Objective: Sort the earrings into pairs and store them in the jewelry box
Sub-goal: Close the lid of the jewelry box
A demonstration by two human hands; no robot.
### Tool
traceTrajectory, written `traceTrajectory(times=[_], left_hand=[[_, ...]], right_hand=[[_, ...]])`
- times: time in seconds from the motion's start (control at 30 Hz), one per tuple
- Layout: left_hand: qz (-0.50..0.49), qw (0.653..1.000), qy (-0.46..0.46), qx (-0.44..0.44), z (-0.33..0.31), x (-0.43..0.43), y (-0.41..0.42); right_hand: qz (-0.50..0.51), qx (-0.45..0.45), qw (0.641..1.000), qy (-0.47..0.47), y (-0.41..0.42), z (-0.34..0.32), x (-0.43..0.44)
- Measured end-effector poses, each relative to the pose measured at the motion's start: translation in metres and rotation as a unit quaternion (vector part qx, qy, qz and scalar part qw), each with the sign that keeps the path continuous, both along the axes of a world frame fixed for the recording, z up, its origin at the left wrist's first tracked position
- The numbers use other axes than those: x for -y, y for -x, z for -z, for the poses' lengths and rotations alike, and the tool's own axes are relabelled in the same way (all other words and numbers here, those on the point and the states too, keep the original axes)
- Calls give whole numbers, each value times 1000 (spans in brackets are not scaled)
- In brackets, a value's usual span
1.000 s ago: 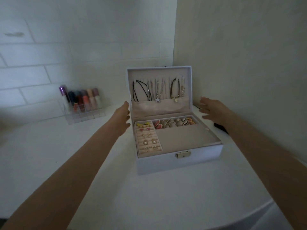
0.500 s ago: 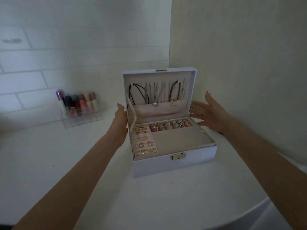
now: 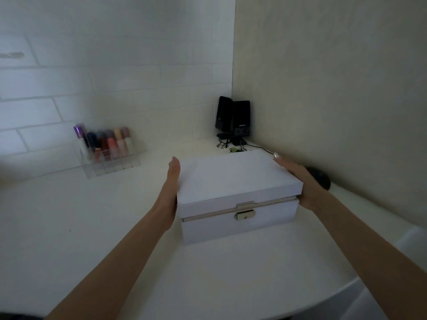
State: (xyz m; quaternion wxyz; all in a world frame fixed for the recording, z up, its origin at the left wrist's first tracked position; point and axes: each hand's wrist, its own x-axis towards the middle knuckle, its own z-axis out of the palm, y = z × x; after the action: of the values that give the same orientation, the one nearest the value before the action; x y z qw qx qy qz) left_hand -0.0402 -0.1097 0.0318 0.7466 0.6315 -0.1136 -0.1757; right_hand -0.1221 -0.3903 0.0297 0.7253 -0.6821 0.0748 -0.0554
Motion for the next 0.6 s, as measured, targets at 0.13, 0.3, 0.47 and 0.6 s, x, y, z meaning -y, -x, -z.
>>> traceTrajectory(times=[0.13, 0.3, 0.47, 0.6], left_hand=[[5, 999, 30, -12, 11, -3, -15], [0, 1000, 21, -2, 11, -1, -14], [-14, 999, 29, 16, 0, 3, 4], [-17, 999, 39, -14, 7, 0, 9]], right_hand=[[7, -1, 1000, -6, 2, -1, -1], [28, -6, 999, -34, 1, -2, 3], [20, -6, 999, -25, 3, -6, -3], [26, -26, 999, -34, 5, -7, -6]])
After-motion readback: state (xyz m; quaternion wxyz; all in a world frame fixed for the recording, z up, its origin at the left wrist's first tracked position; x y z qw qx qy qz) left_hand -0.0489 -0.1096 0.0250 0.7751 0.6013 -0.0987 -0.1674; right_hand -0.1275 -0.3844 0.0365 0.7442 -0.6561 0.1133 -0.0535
